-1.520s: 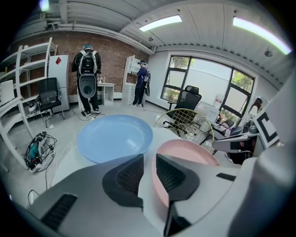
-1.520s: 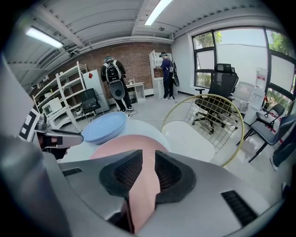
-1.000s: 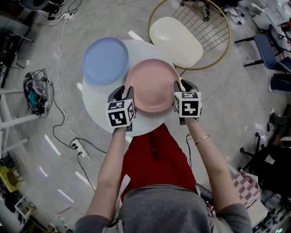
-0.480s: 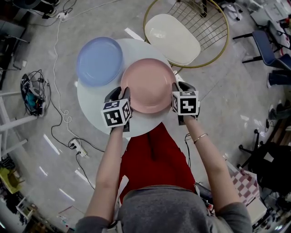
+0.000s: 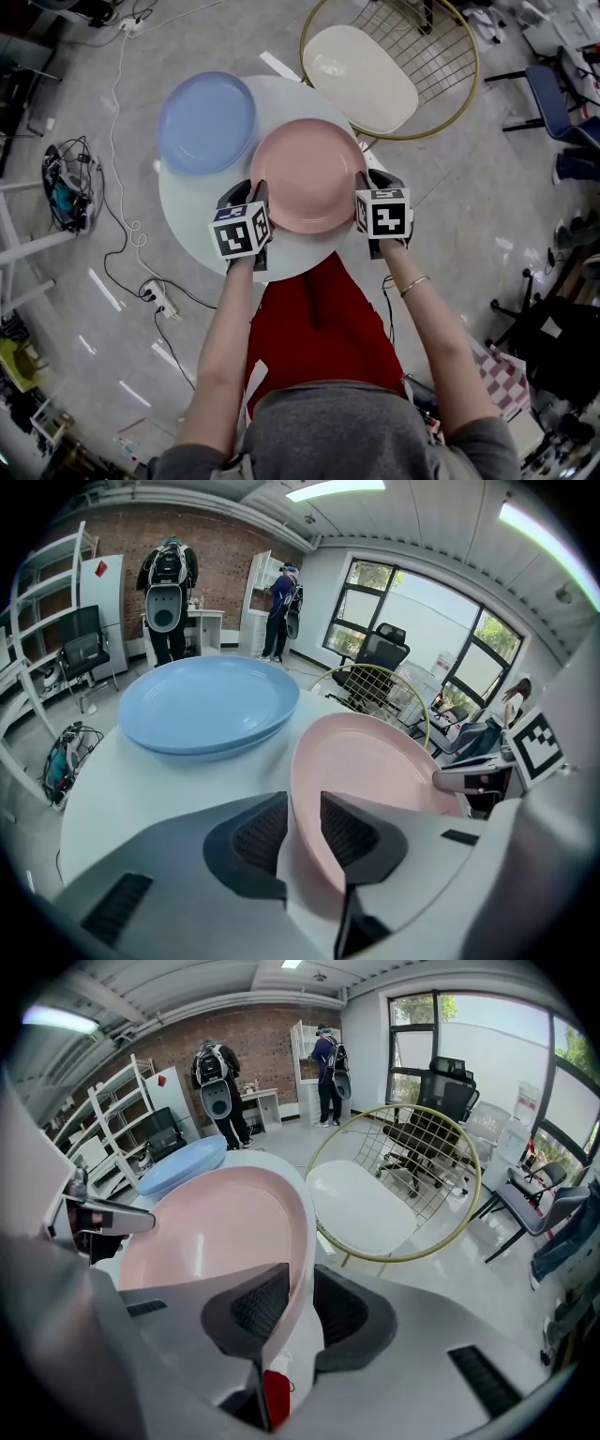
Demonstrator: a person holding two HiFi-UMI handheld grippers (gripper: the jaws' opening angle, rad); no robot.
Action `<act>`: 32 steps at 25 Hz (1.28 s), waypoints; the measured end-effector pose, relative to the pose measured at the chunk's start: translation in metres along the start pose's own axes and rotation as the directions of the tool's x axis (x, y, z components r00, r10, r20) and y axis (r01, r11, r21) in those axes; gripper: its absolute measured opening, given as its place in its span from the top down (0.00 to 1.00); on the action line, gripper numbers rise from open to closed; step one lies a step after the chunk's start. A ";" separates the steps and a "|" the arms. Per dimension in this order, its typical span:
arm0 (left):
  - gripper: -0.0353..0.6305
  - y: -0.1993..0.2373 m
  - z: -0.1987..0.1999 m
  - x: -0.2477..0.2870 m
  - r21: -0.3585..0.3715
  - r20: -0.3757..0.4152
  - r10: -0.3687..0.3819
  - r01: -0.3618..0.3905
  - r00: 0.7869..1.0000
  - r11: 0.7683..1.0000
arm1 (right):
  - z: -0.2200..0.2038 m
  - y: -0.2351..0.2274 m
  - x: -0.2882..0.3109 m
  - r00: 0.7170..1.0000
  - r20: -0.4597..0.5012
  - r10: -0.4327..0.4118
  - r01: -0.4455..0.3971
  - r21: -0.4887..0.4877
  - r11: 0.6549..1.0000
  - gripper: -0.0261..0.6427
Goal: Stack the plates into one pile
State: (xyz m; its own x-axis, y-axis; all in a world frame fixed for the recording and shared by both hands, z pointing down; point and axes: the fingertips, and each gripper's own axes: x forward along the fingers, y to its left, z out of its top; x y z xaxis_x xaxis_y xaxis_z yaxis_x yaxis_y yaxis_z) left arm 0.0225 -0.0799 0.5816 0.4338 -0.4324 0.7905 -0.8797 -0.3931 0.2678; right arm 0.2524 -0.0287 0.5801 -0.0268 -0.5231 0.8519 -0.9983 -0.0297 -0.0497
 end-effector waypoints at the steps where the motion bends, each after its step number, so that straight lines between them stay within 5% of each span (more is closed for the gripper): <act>1: 0.77 0.000 -0.001 0.001 -0.001 -0.001 0.000 0.000 1.000 1.000 | 0.000 0.000 0.001 1.000 0.000 0.002 -0.002 -0.004 1.000 0.82; 16: 0.82 -0.004 0.002 -0.005 0.009 -0.002 -0.007 0.007 1.000 1.000 | 0.006 0.004 -0.010 1.000 0.002 0.000 0.000 -0.017 1.000 0.84; 32: 0.88 0.004 0.060 -0.042 -0.005 0.136 0.016 -0.016 0.991 1.000 | 0.059 0.013 -0.034 0.996 0.092 0.013 -0.010 -0.031 0.999 0.85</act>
State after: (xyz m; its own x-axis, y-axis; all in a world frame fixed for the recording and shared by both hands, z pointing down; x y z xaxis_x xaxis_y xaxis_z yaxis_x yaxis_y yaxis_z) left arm 0.0122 -0.1115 0.5164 0.4420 -0.5447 0.7127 -0.8873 -0.3824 0.2579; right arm 0.2429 -0.0616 0.5195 -0.0347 -0.5992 0.7998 -0.9991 0.0016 -0.0421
